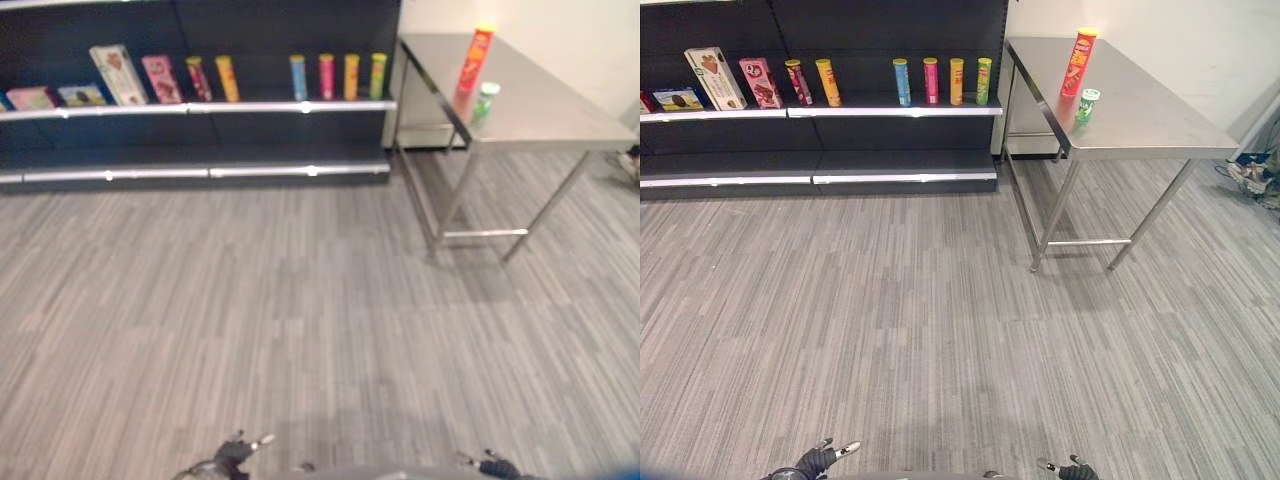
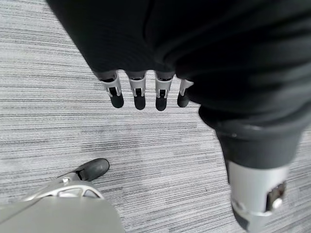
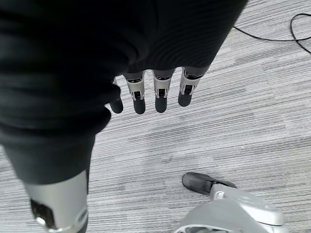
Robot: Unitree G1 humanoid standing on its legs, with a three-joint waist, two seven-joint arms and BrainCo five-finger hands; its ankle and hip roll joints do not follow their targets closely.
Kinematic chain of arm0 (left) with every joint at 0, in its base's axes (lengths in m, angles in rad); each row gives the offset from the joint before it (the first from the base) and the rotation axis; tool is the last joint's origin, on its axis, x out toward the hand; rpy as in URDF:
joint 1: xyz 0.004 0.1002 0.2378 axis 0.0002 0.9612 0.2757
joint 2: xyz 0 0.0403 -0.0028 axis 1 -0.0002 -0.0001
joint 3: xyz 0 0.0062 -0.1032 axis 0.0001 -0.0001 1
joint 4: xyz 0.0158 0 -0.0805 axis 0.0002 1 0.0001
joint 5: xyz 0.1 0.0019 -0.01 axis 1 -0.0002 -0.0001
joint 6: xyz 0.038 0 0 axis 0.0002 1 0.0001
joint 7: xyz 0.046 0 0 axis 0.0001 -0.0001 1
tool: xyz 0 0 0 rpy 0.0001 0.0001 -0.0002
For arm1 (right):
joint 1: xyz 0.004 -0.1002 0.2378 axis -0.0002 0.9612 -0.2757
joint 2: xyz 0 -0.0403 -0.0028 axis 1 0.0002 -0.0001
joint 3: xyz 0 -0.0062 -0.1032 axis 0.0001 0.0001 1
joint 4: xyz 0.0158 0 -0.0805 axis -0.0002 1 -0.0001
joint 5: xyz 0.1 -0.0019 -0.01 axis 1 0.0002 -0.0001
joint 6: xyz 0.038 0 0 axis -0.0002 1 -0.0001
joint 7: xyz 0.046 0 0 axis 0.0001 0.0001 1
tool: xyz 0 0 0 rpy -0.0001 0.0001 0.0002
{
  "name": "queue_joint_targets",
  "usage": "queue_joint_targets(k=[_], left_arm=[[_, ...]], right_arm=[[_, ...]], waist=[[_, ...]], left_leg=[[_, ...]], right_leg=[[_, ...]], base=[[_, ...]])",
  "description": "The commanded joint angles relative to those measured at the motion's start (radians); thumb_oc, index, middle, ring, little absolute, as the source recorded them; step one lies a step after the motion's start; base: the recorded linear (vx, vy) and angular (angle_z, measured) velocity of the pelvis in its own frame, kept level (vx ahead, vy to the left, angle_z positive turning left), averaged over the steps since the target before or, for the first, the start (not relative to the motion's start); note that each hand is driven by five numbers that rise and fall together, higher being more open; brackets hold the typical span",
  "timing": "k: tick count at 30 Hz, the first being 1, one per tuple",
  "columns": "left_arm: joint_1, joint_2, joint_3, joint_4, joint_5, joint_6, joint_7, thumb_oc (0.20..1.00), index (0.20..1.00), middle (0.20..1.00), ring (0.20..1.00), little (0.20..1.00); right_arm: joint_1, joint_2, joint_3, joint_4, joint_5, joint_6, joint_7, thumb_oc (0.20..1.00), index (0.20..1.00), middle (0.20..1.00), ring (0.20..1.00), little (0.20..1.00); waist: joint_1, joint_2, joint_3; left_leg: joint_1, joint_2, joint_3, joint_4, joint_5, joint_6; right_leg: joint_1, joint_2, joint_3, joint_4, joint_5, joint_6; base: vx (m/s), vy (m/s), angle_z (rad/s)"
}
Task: Put the goods on the table back onto the shelves and tidy them up.
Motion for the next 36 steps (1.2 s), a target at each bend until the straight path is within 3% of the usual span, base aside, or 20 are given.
queue_joint_targets(k=[1,5,6,8,10,12,15,17,21,22,23,24,25,26,27,30,33,34,35,36], left_arm=[[-0.044,0.015,-0.021,0.036,0.01,-0.018,0.004,1.0,1.0,1.0,1.0,1.0],[-0.045,0.023,-0.023,0.022,0.005,-0.016,0.001,1.0,1.0,1.0,1.0,1.0],[-0.045,0.023,-0.023,0.022,0.005,-0.016,0.001,1.0,1.0,1.0,1.0,1.0],[-0.047,0.028,-0.021,0.026,0.001,-0.014,0.001,1.0,1.0,1.0,1.0,1.0],[-0.046,0.028,-0.02,0.026,-0.002,-0.014,0.0,1.0,1.0,1.0,1.0,1.0],[-0.055,0.03,-0.024,0.024,-0.007,-0.016,0.0,1.0,1.0,1.0,1.0,1.0],[-0.08,0.032,-0.035,0.016,-0.009,-0.021,-0.003,1.0,1.0,1.0,1.0,1.0],[-0.082,0.031,-0.03,0.021,-0.012,-0.022,-0.005,1.0,1.0,1.0,1.0,1.0],[-0.074,0.023,-0.03,0.022,0.004,-0.027,-0.01,1.0,1.0,1.0,1.0,1.0],[-0.079,0.018,-0.034,0.0,-0.018,-0.024,-0.006,1.0,1.0,1.0,1.0,1.0],[-0.079,0.019,-0.033,0.0,-0.018,-0.024,-0.006,1.0,1.0,1.0,1.0,1.0],[-0.085,0.02,-0.044,-0.034,-0.05,-0.021,-0.008,1.0,1.0,1.0,1.0,1.0],[-0.085,0.02,-0.044,-0.034,-0.05,-0.021,-0.008,1.0,1.0,1.0,1.0,1.0],[-0.088,0.022,-0.051,-0.048,-0.053,-0.022,-0.009,1.0,1.0,1.0,1.0,1.0],[-0.095,0.024,-0.053,-0.061,-0.067,-0.015,-0.004,1.0,1.0,1.0,1.0,1.0],[-0.103,0.022,-0.052,-0.06,-0.084,-0.012,0.006,1.0,1.0,1.0,1.0,1.0],[-0.104,0.02,-0.047,-0.062,-0.101,-0.014,0.011,1.0,1.0,1.0,1.0,1.0],[-0.101,0.019,-0.047,-0.063,-0.102,-0.015,0.014,1.0,1.0,1.0,1.0,1.0],[-0.095,0.021,-0.048,-0.066,-0.098,-0.013,0.015,1.0,1.0,1.0,1.0,1.0],[-0.092,0.025,-0.043,-0.072,-0.099,-0.015,0.016,1.0,1.0,1.0,1.0,1.0]], right_arm=[[-0.059,-0.027,0.031,0.02,-0.01,-0.011,0.002,1.0,1.0,1.0,1.0,1.0],[-0.051,-0.024,0.029,0.019,-0.007,-0.011,0.014,1.0,1.0,1.0,1.0,1.0],[-0.051,-0.024,0.029,0.019,-0.007,-0.011,0.014,1.0,1.0,1.0,1.0,1.0],[-0.04,-0.017,0.027,0.026,-0.003,-0.01,0.016,1.0,1.0,1.0,1.0,1.0],[-0.035,-0.014,0.026,0.027,-0.001,-0.01,0.016,1.0,1.0,1.0,1.0,1.0],[-0.036,-0.013,0.025,0.044,0.002,-0.009,0.016,1.0,1.0,1.0,1.0,1.0],[-0.048,-0.014,0.023,0.059,0.0,-0.006,0.014,1.0,1.0,1.0,1.0,1.0],[-0.049,-0.013,0.019,0.058,-0.003,-0.005,0.017,1.0,1.0,1.0,1.0,1.0],[-0.022,-0.018,0.025,0.051,-0.03,-0.007,0.03,1.0,1.0,1.0,1.0,1.0],[-0.032,-0.036,0.032,0.034,-0.031,-0.007,0.029,1.0,1.0,1.0,1.0,1.0],[-0.032,-0.035,0.032,0.034,-0.031,-0.007,0.029,1.0,1.0,1.0,1.0,1.0],[-0.045,-0.061,0.037,-0.006,-0.011,-0.013,0.023,1.0,1.0,1.0,1.0,1.0],[-0.045,-0.06,0.037,-0.006,-0.011,-0.013,0.023,1.0,1.0,1.0,1.0,1.0],[-0.051,-0.073,0.044,-0.025,-0.007,-0.018,0.018,1.0,1.0,1.0,1.0,1.0],[-0.063,-0.088,0.05,-0.049,0.004,-0.017,0.005,1.0,1.0,1.0,1.0,1.0],[-0.08,-0.096,0.05,-0.05,0.016,-0.011,-0.003,1.0,1.0,1.0,1.0,1.0],[-0.089,-0.091,0.067,-0.06,0.019,-0.014,-0.003,1.0,1.0,1.0,1.0,1.0],[-0.088,-0.09,0.069,-0.066,0.02,-0.016,-0.005,1.0,1.0,1.0,1.0,1.0],[-0.084,-0.085,0.072,-0.077,0.019,-0.016,-0.005,1.0,1.0,1.0,1.0,1.0],[-0.081,-0.083,0.076,-0.082,0.014,-0.02,-0.006,1.0,1.0,1.0,1.0,1.0]], waist=[[0.007,0.012,0.027],[-0.001,0.011,0.056],[-0.001,0.011,0.056],[-0.012,0.017,0.075],[-0.016,0.016,0.078],[-0.023,0.016,0.08],[-0.044,0.0,0.09],[-0.053,-0.006,0.088],[-0.064,-0.019,0.07],[-0.071,0.0,0.061],[-0.073,-0.003,0.059],[-0.062,0.002,0.074],[-0.065,-0.001,0.071],[-0.058,-0.001,0.08],[-0.043,-0.009,0.1],[-0.031,-0.017,0.116],[-0.01,-0.018,0.112],[-0.004,-0.009,0.11],[0.004,-0.003,0.1],[0.018,0.006,0.097]], left_leg=[[-0.025,0.027,-0.009,0.002,-0.021,-0.039],[0.004,-0.013,-0.016,0.002,-0.051,0.004],[0.004,-0.013,-0.016,0.002,-0.051,0.004],[0.03,-0.027,-0.029,0.002,-0.072,0.021],[0.037,-0.029,-0.032,0.002,-0.078,0.021],[0.044,-0.033,-0.043,0.002,-0.092,0.014],[0.074,-0.035,-0.085,0.002,-0.129,-0.022],[0.098,-0.029,-0.098,0.002,-0.147,-0.043],[0.187,-0.024,-0.126,0.002,-0.197,-0.08],[0.163,0.034,-0.15,0.119,-0.149,-0.12],[0.159,0.032,-0.152,0.119,-0.148,-0.119],[0.041,0.091,-0.163,0.362,-0.047,-0.169],[0.034,0.088,-0.166,0.363,-0.045,-0.169],[-0.02,0.117,-0.163,0.498,0.002,-0.182],[-0.124,0.158,-0.156,0.73,0.064,-0.187],[-0.201,0.182,-0.125,0.819,0.056,-0.174],[-0.251,0.218,-0.072,0.666,0.003,-0.142],[-0.268,0.239,-0.075,0.588,-0.023,-0.152],[-0.298,0.24,-0.07,0.383,0.011,-0.153],[-0.309,0.217,-0.08,0.225,0.114,-0.153]], right_leg=[[-0.107,-0.133,-0.056,0.143,0.002,0.114],[-0.202,-0.2,-0.035,0.381,0.057,0.131],[-0.202,-0.201,-0.035,0.381,0.057,0.131],[-0.273,-0.218,-0.014,0.542,0.09,0.133],[-0.292,-0.223,-0.008,0.556,0.099,0.131],[-0.314,-0.223,-0.012,0.49,0.106,0.126],[-0.316,-0.213,-0.016,0.133,0.159,0.148],[-0.334,-0.219,-0.025,0.016,0.206,0.171],[-0.335,-0.228,-0.1,-0.032,0.246,0.185],[-0.302,-0.178,-0.099,-0.028,0.237,0.163],[-0.305,-0.182,-0.1,-0.028,0.238,0.163],[-0.254,-0.145,-0.118,-0.03,0.197,0.119],[-0.257,-0.149,-0.12,-0.029,0.197,0.119],[-0.229,-0.13,-0.126,-0.037,0.174,0.095],[-0.17,-0.093,-0.131,-0.046,0.11,0.044],[-0.131,-0.074,-0.119,-0.046,0.067,0.022],[-0.085,-0.057,-0.101,-0.046,0.017,0.025],[-0.062,-0.046,-0.091,-0.046,-0.009,0.037],[-0.036,-0.042,-0.088,-0.046,-0.034,0.043],[-0.029,-0.033,-0.085,-0.046,-0.039,0.043]], base=[[-0.02,0.182,-0.3],[0.04,0.162,-0.15],[0.09,0.175,-0.04],[0.11,0.157,0.02],[0.14,0.06,0.12],[0.23,0.004,0.1],[0.32,-0.124,0.17],[0.4,-0.093,0.37],[0.58,-0.167,0.44],[0.66,-0.297,0.71],[0.56,-0.393,1.16],[0.17,-0.178,1.06],[0.26,-0.27,1.03],[0.22,-0.26,0.25],[0.22,-0.259,-0.15],[0.21,-0.144,-0.24],[0.32,-0.013,0.0],[0.5,0.115,-0.13],[0.48,0.177,-0.22],[0.46,0.223,-0.05]])
